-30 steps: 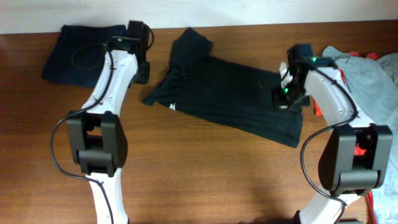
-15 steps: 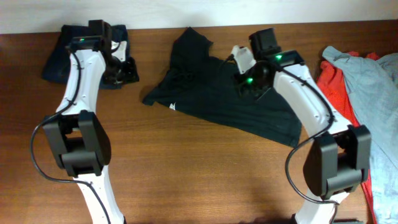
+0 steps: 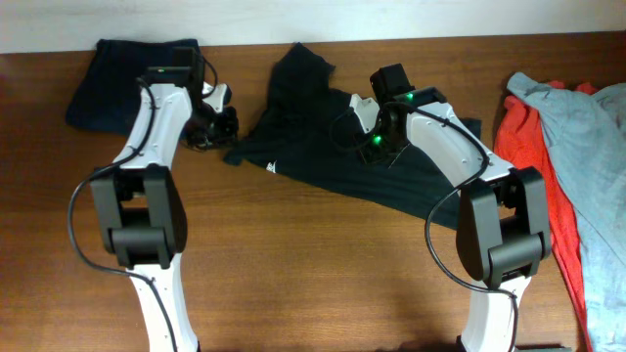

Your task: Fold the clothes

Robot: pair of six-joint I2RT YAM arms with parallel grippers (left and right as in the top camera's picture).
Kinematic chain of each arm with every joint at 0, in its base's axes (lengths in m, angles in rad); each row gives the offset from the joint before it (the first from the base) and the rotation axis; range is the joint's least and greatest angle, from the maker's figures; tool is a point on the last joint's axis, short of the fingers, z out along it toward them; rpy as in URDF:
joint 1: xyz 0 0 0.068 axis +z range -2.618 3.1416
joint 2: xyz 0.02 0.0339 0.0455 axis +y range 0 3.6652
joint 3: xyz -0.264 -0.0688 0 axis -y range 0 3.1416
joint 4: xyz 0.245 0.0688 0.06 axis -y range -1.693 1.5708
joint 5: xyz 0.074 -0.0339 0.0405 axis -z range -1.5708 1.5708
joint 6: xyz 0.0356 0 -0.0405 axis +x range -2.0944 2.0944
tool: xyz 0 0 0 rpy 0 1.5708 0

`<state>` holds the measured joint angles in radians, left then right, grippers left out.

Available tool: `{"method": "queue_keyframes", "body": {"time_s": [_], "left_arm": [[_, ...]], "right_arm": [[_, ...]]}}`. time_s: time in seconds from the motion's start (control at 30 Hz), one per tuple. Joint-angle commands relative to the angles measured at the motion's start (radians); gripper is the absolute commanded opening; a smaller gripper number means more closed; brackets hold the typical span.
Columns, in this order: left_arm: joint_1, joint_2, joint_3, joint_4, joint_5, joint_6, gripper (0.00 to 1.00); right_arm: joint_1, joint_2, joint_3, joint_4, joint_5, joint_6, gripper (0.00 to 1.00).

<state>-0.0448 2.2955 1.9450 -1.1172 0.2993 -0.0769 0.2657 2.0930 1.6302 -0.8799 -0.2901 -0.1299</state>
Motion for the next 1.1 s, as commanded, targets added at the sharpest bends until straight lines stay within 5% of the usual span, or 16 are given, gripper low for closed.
{"method": "queue_keyframes", "body": {"time_s": [0.0,0.37,0.7,1.07], "left_arm": [[-0.026,0.037,-0.014,0.013,0.023,-0.013,0.16],[-0.079,0.05,-0.014,0.036,-0.272,-0.013,0.22],[-0.085,0.084,-0.07,0.047,-0.298,-0.013,0.2],[-0.086,0.085,-0.096,-0.123,-0.483,-0.096,0.16]], "right_arm": [[0.008,-0.006,-0.005,0.002,0.009,0.008,0.08],[0.008,-0.006,-0.005,-0.028,0.017,0.007,0.08],[0.007,-0.006,-0.004,-0.073,0.04,0.007,0.08],[0.008,-0.02,0.011,-0.102,0.039,0.006,0.11]]}}
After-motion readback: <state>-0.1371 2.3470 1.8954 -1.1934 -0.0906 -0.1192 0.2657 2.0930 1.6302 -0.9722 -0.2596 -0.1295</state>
